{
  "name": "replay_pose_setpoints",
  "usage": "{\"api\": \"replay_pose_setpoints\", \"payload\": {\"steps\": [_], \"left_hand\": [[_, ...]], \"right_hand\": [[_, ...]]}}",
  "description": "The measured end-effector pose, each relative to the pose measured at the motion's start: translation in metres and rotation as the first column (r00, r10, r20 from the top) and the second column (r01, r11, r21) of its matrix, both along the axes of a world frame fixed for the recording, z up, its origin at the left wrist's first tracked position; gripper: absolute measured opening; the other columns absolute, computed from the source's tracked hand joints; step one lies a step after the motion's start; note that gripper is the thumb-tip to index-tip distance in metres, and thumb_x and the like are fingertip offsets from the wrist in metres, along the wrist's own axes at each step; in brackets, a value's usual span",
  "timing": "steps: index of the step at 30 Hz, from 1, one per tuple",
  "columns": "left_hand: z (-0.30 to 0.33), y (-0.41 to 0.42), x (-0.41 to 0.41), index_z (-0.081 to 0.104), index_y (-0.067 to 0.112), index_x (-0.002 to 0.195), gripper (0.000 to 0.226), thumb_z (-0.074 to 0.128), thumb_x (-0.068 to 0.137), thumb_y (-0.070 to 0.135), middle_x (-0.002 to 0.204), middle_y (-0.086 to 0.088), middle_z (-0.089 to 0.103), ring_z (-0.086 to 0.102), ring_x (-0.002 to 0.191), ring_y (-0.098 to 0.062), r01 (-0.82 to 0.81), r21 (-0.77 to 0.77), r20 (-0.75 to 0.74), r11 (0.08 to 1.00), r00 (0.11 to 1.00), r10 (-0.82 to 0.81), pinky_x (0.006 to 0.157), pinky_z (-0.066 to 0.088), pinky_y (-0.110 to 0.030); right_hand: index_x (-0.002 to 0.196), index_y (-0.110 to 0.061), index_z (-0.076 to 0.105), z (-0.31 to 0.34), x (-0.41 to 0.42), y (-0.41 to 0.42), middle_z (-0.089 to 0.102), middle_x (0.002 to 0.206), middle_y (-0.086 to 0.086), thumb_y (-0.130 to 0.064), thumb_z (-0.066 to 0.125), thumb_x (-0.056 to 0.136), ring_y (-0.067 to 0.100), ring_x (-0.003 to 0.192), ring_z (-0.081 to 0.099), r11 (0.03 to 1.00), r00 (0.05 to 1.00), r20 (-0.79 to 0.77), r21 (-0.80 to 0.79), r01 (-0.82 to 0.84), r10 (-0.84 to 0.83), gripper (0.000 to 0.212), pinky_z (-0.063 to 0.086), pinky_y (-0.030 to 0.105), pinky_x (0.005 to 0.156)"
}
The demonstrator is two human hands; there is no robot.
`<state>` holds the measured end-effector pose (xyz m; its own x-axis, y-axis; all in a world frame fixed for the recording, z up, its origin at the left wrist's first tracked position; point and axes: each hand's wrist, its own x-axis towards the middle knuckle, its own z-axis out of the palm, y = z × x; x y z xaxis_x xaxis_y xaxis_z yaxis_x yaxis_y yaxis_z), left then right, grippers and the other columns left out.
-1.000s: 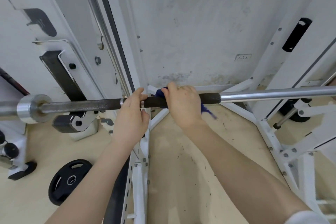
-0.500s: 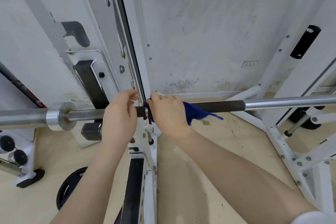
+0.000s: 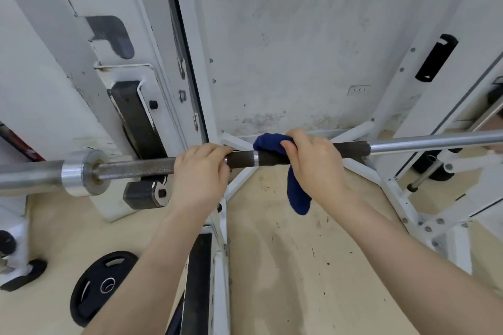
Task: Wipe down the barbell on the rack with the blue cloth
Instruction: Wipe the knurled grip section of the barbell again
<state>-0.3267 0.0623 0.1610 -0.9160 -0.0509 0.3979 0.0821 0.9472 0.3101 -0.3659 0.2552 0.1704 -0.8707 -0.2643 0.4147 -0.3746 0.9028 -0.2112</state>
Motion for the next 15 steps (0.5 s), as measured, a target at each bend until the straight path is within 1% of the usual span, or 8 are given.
{"api": "replay_pose_setpoints", "payload": {"steps": [2,4,5,7,9,11,12,15], "left_hand": [[0.002,-0.003,0.0,0.066,0.018,0.106,0.024,0.054,0.086,0.015,0.1,-0.001,0.067,0.057,0.093,-0.028,0.026,-0.013,0.008,1.0,1.0,-0.026,0.082,0.038,-0.039],[0.005,-0.008,0.001,0.065,0.017,0.107,0.022,0.056,0.086,0.017,0.101,0.0,0.066,0.055,0.095,-0.028,0.057,-0.028,0.049,0.998,0.997,-0.056,0.082,0.037,-0.038],[0.005,-0.011,0.001,0.065,0.016,0.105,0.02,0.057,0.087,0.017,0.101,0.0,0.065,0.054,0.095,-0.028,0.072,-0.036,0.063,0.997,0.996,-0.069,0.08,0.035,-0.036],[0.007,-0.013,0.002,0.064,0.015,0.103,0.017,0.056,0.088,0.017,0.103,-0.001,0.064,0.05,0.096,-0.027,0.078,-0.056,0.089,0.995,0.993,-0.073,0.077,0.028,-0.032],[0.008,-0.011,0.001,0.062,0.017,0.11,0.022,0.053,0.09,0.018,0.109,-0.002,0.062,0.047,0.1,-0.026,0.06,-0.061,0.107,0.996,0.993,-0.053,0.077,0.026,-0.032],[0.01,-0.009,0.001,0.058,0.02,0.12,0.029,0.05,0.092,0.02,0.115,-0.001,0.059,0.045,0.105,-0.026,0.053,-0.059,0.119,0.997,0.992,-0.045,0.081,0.028,-0.033],[0.01,-0.008,0.001,0.057,0.021,0.122,0.03,0.049,0.093,0.02,0.117,-0.001,0.058,0.045,0.106,-0.026,0.052,-0.052,0.122,0.997,0.991,-0.045,0.083,0.028,-0.033],[0.008,-0.01,0.003,0.058,0.022,0.121,0.03,0.05,0.092,0.02,0.117,-0.001,0.059,0.045,0.107,-0.026,0.061,-0.007,0.104,0.998,0.993,-0.06,0.084,0.027,-0.033]], "right_hand": [[0.109,-0.008,0.055,0.009,0.014,-0.01,0.067,0.082,0.012,-0.047,0.02,0.095,0.035,0.075,0.06,0.986,0.999,-0.004,-0.159,-0.043,0.043,0.054,0.046,0.041,0.067],[0.103,-0.009,0.054,0.009,0.027,-0.023,0.065,0.078,0.012,-0.038,0.027,0.098,0.033,0.071,0.058,0.936,0.994,0.038,-0.341,-0.083,0.101,0.041,0.046,0.041,0.066],[0.095,-0.012,0.053,0.004,0.03,-0.029,0.062,0.074,0.008,-0.031,0.031,0.1,0.029,0.069,0.055,0.901,0.986,0.124,-0.431,-0.049,0.113,0.029,0.044,0.039,0.065],[0.077,-0.017,0.046,-0.012,0.035,-0.041,0.052,0.067,-0.002,-0.022,0.032,0.101,0.016,0.065,0.047,0.761,0.953,0.275,-0.643,0.087,0.124,0.028,0.04,0.035,0.067],[0.071,-0.019,0.045,-0.025,0.035,-0.051,0.049,0.066,-0.007,-0.02,0.03,0.101,0.009,0.066,0.046,0.585,0.935,0.34,-0.78,0.22,0.102,0.034,0.04,0.031,0.069],[0.07,-0.02,0.046,-0.029,0.034,-0.056,0.051,0.069,-0.007,-0.02,0.029,0.101,0.008,0.07,0.048,0.44,0.917,0.384,-0.845,0.304,0.105,0.036,0.041,0.026,0.069],[0.069,-0.019,0.047,-0.031,0.034,-0.054,0.051,0.07,-0.007,-0.02,0.029,0.101,0.007,0.07,0.048,0.398,0.903,0.408,-0.857,0.327,0.135,0.036,0.041,0.024,0.067],[0.074,-0.005,0.051,-0.053,0.045,-0.049,0.048,0.07,-0.002,-0.019,0.033,0.1,0.009,0.071,0.045,0.473,0.815,0.544,-0.782,0.406,0.198,0.035,0.037,0.022,0.065]]}}
